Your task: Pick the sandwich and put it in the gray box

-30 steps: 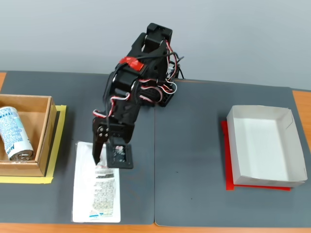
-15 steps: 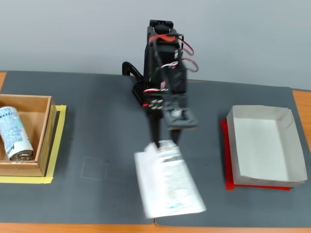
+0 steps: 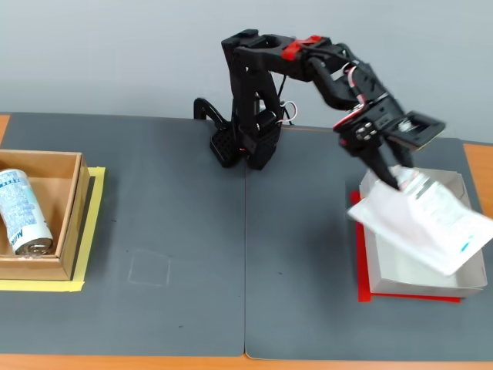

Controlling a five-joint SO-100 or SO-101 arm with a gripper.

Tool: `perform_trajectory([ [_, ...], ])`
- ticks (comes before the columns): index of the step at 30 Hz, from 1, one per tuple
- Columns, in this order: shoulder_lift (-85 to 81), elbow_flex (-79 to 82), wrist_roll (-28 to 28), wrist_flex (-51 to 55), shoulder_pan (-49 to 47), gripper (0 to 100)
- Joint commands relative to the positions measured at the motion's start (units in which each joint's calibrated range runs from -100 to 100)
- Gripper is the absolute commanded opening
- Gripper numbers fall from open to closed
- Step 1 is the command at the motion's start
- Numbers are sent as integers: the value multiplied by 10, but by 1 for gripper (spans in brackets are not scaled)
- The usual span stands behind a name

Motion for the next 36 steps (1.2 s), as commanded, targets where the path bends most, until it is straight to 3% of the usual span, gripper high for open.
perform_trajectory([
  [1,31,-7,-12,-47,-49,2],
  [19,210,-14,-11,-214,-133,2],
  [32,244,-12,-7,-227,-129,3],
  [36,244,-5,-6,-224,-129,18],
])
